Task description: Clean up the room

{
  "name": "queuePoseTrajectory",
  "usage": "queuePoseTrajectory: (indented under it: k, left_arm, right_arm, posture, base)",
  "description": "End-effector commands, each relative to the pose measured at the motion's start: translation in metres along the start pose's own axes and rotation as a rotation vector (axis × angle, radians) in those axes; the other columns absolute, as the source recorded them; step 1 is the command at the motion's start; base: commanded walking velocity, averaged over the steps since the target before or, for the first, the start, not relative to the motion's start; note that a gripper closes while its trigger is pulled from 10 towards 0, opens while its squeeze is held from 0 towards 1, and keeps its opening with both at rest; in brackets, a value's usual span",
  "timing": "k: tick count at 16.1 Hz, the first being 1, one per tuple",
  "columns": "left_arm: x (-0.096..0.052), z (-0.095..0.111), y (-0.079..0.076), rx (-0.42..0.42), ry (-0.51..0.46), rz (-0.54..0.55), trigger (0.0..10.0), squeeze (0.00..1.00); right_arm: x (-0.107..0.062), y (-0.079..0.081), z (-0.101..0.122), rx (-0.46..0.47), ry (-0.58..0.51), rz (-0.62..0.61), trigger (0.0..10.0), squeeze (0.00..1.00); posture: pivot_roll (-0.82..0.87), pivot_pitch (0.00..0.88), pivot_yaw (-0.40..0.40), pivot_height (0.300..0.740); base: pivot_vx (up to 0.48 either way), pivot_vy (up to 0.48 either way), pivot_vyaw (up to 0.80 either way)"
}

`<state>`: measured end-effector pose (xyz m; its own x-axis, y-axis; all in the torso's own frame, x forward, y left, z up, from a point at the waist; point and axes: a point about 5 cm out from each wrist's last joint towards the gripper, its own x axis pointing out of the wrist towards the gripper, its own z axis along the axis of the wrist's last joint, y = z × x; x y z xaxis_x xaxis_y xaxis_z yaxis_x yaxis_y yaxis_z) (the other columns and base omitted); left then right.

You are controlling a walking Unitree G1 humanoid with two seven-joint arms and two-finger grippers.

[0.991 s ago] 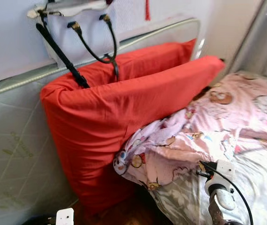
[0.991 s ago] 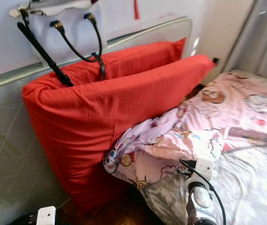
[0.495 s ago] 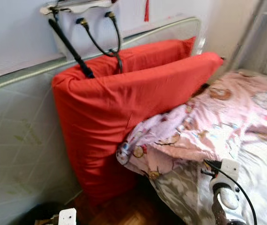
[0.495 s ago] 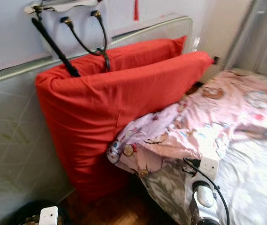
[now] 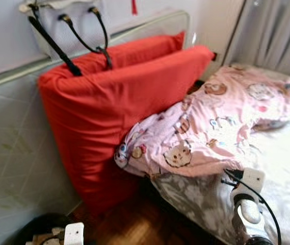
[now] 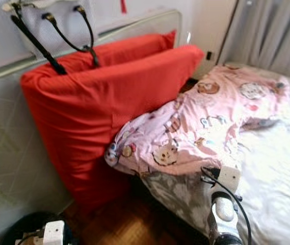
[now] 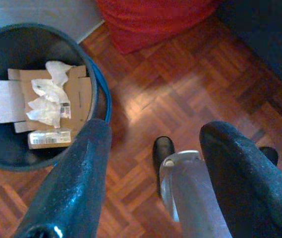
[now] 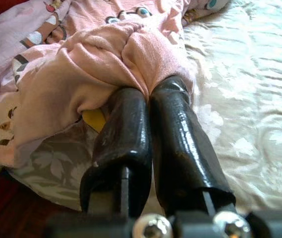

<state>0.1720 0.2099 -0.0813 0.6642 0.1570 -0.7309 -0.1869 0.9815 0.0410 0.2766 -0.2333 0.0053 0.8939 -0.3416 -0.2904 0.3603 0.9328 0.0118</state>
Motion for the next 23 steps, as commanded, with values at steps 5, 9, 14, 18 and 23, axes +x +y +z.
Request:
queuePoseTrajectory:
  k: [5,9,14,18,23]
  left_arm:
    - [-0.0001,0.0002,0.0016,0.006,-0.003,0.007,10.0,0.00]
    - [-0.0004,-0.0008,0.0012,0.017,0.001,0.008,10.0,0.00]
    - [-0.0006,-0.0011,0.0012,0.021,-0.001,0.009,10.0,0.00]
    - [-0.0006,-0.0011,0.0012,0.021,-0.001,0.009,10.0,0.00]
    - [-0.0006,-0.0011,0.0012,0.021,-0.001,0.009,10.0,0.00]
  right_arm:
    - [0.0044,-0.0023,0.0123,-0.001,-0.057,-0.014,10.0,0.00]
    - [0.0037,-0.0074,0.0121,-0.009,-0.064,-0.030,10.0,0.00]
    - [0.0034,-0.0084,0.0121,-0.014,-0.069,-0.037,10.0,0.00]
    - [0.0034,-0.0084,0.0121,-0.014,-0.069,-0.037,10.0,0.00]
    - [0.0034,-0.0084,0.0121,-0.014,-0.069,-0.037,10.0,0.00]
  posture:
    - [-0.04,0.000,0.019,0.740]
    - [-0.04,0.000,0.025,0.740]
    - [-0.04,0.000,0.023,0.740]
    - [-0.04,0.000,0.023,0.740]
    - [-0.04,0.000,0.023,0.740]
  base:
    - [-0.259,0.000,0.00]
    - [-0.128,0.000,0.00]
    - [0.000,0.000,0.00]
    - [0.000,0.000,0.00]
    - [0.000,0.000,0.00]
